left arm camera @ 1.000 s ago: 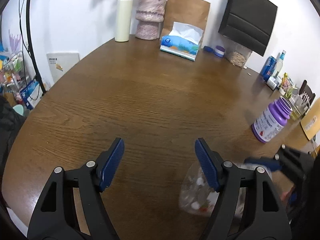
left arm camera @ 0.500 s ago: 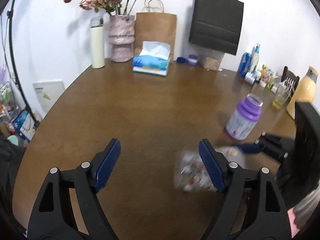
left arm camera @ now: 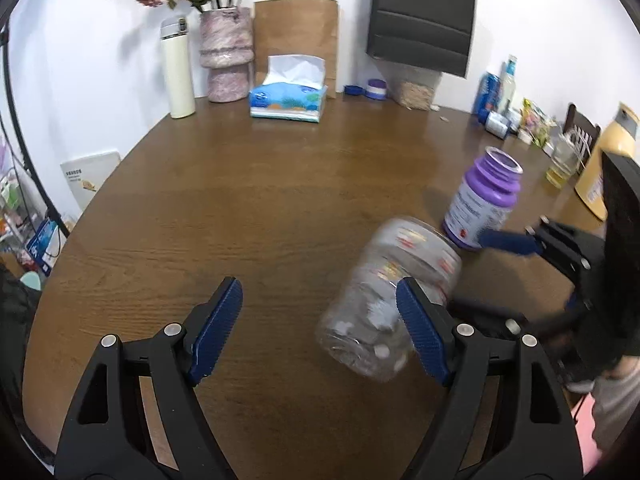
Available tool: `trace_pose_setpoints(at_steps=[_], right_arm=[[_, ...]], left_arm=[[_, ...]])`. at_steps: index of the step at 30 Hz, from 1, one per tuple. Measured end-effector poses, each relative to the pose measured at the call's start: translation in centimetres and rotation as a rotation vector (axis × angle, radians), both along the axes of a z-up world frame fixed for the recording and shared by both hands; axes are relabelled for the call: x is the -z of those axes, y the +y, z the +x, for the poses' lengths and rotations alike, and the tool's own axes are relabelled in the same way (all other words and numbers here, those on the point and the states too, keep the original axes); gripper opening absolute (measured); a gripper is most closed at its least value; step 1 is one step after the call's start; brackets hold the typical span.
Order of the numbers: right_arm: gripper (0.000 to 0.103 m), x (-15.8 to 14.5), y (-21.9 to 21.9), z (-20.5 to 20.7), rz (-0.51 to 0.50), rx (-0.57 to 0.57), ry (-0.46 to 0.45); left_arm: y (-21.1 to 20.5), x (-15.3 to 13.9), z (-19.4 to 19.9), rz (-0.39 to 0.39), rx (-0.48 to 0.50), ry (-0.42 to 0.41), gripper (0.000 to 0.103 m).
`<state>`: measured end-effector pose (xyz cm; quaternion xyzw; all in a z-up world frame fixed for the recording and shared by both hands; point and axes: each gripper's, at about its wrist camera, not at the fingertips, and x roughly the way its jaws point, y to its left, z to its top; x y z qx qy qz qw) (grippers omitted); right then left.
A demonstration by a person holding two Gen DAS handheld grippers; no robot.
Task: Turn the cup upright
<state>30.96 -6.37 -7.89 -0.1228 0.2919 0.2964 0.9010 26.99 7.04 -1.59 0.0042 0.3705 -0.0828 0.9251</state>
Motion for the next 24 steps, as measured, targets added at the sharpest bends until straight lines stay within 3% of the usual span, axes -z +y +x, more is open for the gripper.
trace_pose_setpoints(at_steps=[3,7,9,12,17,18,22,24], right_arm=[[0.079,0.0,0.1,0.3,0.02,0.014,0.017],[0.079,-0.3,-0.8,0.0,0.045,0.025,0.023],[0.079,-0.4,-1.8,-0.5,0.057,0.026,0.03],[0.079,-0.3,-2.9,-1.1,0.048,0.048,0.032],[0.079,-0.8,-4.7,-1.9,0.068,0.078,0.025],[0.079,-1.0,-4.9,-2.0,0.076,0.081,0.02],[0.079,-3.1,-5.7,-1.7,0.156,0.079,-0.005],[0.079,-4.7,-5.9,-0.9,0.218,0.058,-0.005]], left_arm=[[-0.8,-0.4,-0.1,0.016,0.022,-0.001,0.077],[-1.9,-1.1,0.5,-0.047,0.124,0.02,0.085],[-3.0,-0.6,1.5,-0.007,0.158,0.054,0.084],[-3.8,1.5,3.9,0.057,0.152,0.191,0.059],[-4.0,1.6,4.5,0.06,0.183,0.174,0.058],[-3.9,1.4,4.3,0.056,0.167,0.151,0.057],[-3.6,-1.3,3.2,0.054,0.122,-0.069,0.057],[-3.4,-2.8,3.2,0.017,0.123,-0.164,0.058]])
